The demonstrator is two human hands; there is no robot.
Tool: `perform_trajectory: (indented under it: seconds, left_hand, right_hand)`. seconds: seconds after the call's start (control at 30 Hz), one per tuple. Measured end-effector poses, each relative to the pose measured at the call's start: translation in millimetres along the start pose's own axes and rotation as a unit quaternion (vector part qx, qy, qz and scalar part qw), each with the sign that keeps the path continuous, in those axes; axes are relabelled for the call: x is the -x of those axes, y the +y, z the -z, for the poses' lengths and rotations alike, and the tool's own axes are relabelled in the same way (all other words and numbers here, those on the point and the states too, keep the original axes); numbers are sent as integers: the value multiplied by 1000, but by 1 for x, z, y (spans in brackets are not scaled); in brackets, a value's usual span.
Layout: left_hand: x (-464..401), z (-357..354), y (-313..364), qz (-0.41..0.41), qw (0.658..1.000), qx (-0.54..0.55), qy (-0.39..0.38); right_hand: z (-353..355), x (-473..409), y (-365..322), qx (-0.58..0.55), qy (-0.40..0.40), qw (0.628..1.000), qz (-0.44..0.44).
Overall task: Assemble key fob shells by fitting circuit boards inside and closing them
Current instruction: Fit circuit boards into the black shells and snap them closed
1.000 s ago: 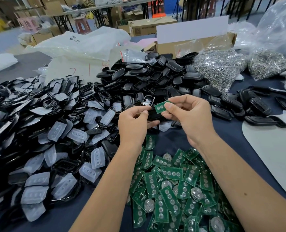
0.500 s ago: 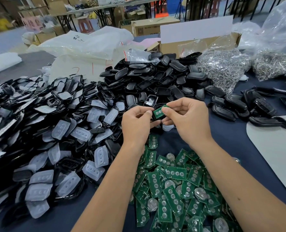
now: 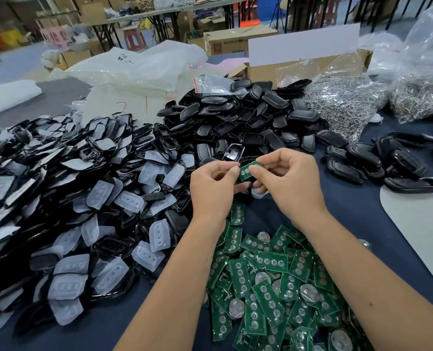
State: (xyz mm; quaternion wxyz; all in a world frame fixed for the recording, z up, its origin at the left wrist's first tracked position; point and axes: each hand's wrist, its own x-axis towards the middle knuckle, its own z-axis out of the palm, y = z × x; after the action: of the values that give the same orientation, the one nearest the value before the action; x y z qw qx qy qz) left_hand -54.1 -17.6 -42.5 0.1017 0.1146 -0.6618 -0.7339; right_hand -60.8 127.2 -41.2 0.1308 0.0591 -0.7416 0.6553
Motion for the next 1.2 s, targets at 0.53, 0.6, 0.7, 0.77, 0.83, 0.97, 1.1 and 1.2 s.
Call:
perform_trajectory:
  seconds: [0.53, 0.6, 0.7, 0.77, 0.83, 0.97, 1.1, 1.2]
  left_hand:
    - [3, 1, 6, 23, 996, 84, 3]
    - [2, 2, 7, 27, 996, 85, -3]
    - [0, 5, 7, 33, 995, 90, -23]
    - [-1, 6, 7, 36, 995, 87, -29]
    - [-1, 6, 6, 35, 996, 82, -30]
    - [0, 5, 6, 31, 996, 73, -32]
    - [2, 4, 5, 20, 998, 49, -42]
    - [2, 4, 6, 13, 998, 35, -46]
  right_hand:
    - [-8, 6, -9, 64, 34, 996, 46]
    - [-7, 4, -8, 58, 25, 997, 42]
    - [-5, 3, -6, 47, 8, 998, 34]
    - [-3, 3, -6, 54, -1, 998, 33]
    - [-1, 3, -7, 58, -7, 998, 36]
    - [-3, 4, -7, 81, 7, 996, 34]
    - [-1, 2, -5, 125, 37, 991, 15]
    - [1, 0, -5, 138, 41, 990, 1]
